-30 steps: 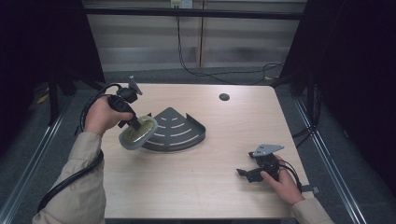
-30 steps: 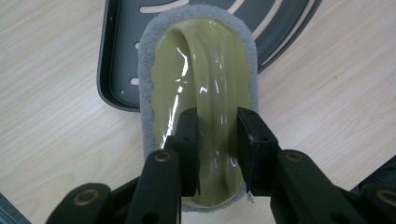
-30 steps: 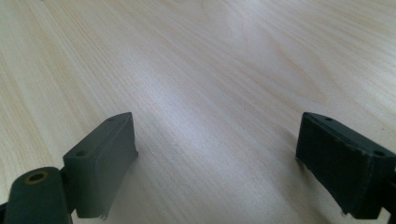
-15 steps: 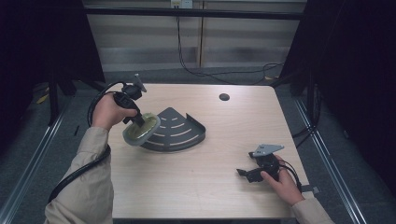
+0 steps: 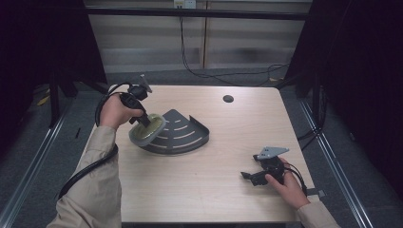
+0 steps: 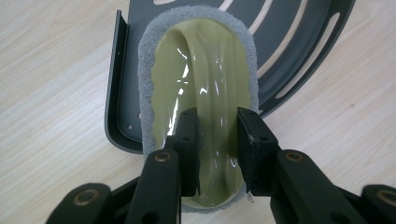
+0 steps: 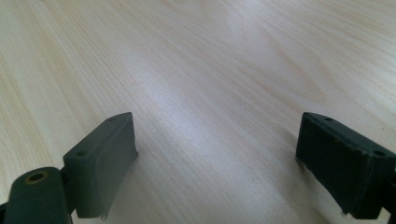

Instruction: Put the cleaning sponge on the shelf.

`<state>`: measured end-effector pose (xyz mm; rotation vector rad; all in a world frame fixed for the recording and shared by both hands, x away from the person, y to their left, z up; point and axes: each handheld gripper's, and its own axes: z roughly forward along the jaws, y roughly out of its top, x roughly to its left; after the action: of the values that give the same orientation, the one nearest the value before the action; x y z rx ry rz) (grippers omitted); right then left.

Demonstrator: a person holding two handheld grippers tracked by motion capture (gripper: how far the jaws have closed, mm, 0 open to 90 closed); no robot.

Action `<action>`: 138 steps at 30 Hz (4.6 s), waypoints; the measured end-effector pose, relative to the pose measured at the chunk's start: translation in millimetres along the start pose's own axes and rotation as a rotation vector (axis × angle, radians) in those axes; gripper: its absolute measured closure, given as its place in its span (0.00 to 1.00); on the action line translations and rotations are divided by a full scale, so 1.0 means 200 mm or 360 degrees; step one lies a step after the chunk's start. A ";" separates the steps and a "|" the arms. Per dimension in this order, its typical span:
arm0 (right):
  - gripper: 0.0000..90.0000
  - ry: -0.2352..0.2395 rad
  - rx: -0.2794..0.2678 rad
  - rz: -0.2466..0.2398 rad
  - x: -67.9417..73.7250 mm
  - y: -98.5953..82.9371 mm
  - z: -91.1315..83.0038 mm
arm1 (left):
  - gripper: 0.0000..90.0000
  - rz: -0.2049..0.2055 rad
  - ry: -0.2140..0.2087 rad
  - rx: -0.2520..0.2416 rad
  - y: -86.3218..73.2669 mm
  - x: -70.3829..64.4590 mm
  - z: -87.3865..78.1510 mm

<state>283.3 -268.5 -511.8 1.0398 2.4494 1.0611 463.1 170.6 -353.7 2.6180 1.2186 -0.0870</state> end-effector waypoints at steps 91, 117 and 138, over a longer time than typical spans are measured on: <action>0.13 -0.0001 0.0000 -0.0001 0.00 0.00 0.00 | 0.77 -0.0004 0.0144 0.0035 0.06 0.13 0.32; 0.13 0.0000 -0.0001 0.0000 0.00 0.00 0.00 | 0.53 -0.0018 0.0183 0.0009 0.04 0.10 0.29; 0.13 0.0001 0.0000 -0.0001 0.00 0.00 0.00 | 0.35 -0.0085 0.0174 -0.0031 0.01 0.08 0.19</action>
<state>283.4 -268.7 -511.8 1.0390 2.4500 1.0615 477.3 170.9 -391.7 2.6041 1.3181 0.0587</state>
